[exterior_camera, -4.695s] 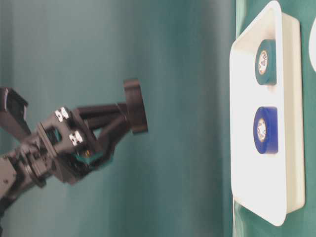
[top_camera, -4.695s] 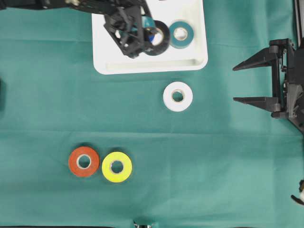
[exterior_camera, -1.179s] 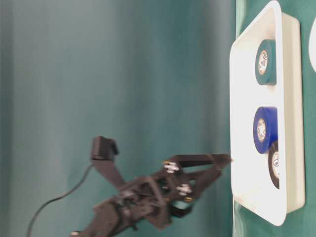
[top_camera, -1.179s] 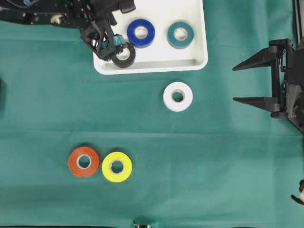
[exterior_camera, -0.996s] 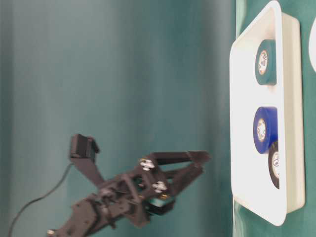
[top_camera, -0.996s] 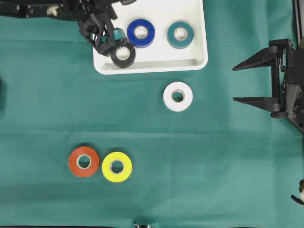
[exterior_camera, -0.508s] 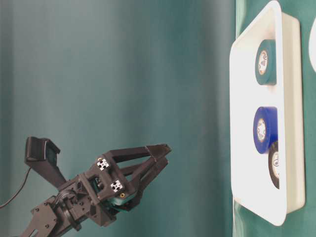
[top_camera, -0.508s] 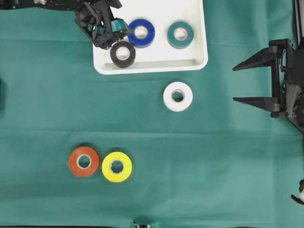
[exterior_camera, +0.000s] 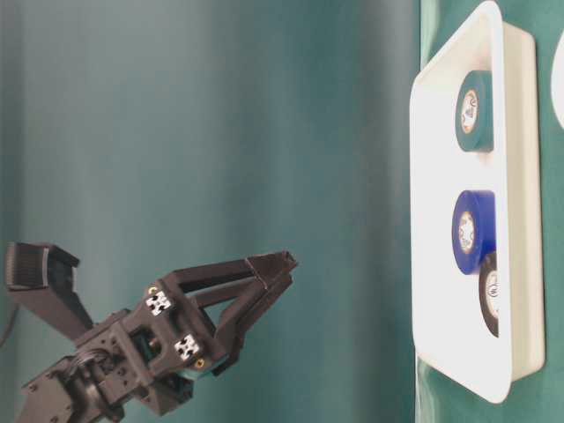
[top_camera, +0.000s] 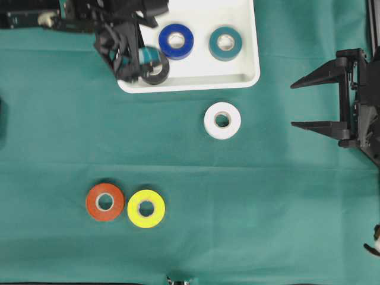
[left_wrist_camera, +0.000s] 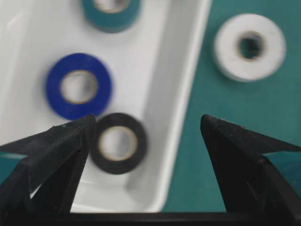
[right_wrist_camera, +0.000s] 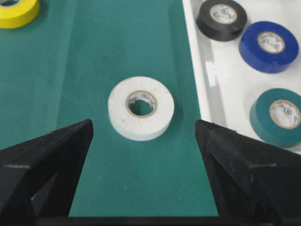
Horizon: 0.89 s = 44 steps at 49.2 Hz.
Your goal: Pick up the tape from a random location and place it into the white case.
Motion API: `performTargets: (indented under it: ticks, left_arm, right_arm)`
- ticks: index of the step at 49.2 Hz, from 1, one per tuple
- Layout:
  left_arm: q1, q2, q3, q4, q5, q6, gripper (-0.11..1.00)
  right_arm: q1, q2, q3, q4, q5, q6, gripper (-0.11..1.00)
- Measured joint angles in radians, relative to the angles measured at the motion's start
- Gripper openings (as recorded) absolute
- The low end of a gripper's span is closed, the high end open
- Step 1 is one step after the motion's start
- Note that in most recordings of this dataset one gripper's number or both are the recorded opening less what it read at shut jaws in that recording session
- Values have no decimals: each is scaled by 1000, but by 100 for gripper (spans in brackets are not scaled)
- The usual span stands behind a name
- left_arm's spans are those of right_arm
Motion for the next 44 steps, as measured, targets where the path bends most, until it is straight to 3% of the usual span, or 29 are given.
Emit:
performTargets:
  ticks: [9,17,35,44]
  left_arm:
    - [-110,-5,-2,0,-5,0,99]
    - [-163,-5,0,0,-6,0,99]
    - [-173,-41,11,0,-6,0,99]
    - [-173,-107,63,0,-44,0,99]
  right_arm:
    - [0,0,2,0,0,0,87]
    - [0,0,2,0,0,0,87]
    - [0,0,0,0,0,0,87]
    - [0,0,2,0,6,2,87]
